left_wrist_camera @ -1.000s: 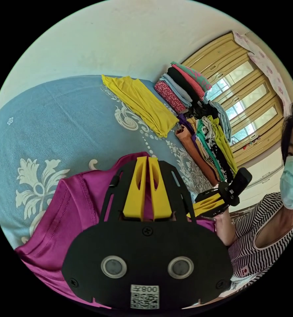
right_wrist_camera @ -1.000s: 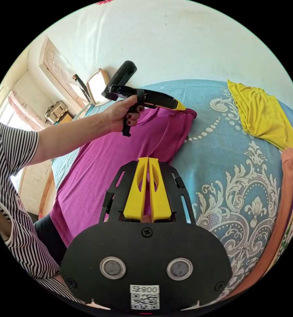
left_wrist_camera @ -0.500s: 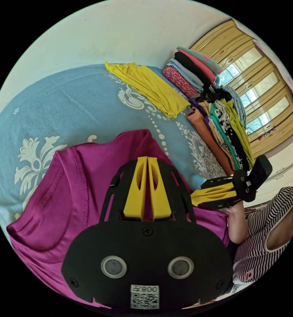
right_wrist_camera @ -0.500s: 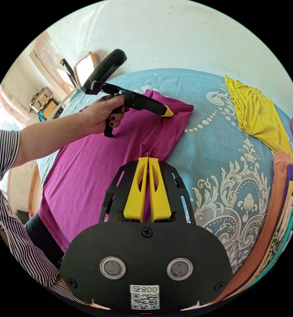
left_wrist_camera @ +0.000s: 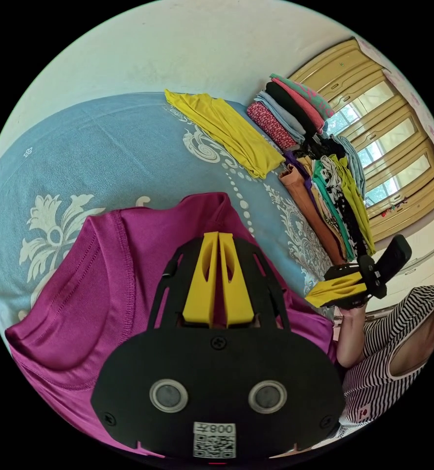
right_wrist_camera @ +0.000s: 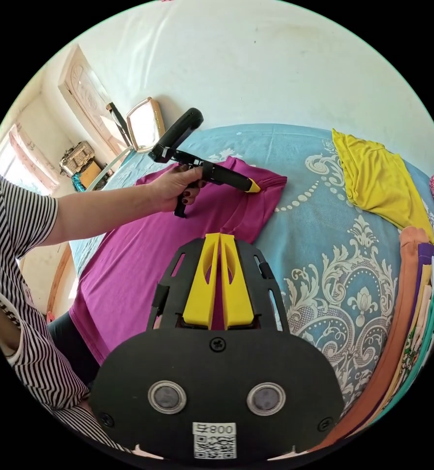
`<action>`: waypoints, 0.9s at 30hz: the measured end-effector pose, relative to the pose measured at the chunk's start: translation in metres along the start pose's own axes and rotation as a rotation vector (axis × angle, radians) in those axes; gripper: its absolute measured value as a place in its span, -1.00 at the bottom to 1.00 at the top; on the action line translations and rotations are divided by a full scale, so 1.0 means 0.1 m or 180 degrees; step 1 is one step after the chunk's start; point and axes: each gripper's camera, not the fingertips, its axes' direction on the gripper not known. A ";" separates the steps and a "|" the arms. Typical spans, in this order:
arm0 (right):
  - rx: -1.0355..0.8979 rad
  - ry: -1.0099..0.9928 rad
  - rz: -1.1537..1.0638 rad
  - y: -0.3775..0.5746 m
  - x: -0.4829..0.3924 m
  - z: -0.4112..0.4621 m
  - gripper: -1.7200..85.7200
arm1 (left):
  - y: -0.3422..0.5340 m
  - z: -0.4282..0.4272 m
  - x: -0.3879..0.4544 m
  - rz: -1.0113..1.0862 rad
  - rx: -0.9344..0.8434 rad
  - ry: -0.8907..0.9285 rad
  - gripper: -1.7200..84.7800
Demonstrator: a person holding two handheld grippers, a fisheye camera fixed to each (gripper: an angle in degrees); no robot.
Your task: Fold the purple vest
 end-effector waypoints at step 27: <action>-0.0057 0.0263 0.0268 -0.42 -0.60 -0.20 -0.96 | 2.49 -0.61 0.00 0.0065 0.0148 0.0364 -0.95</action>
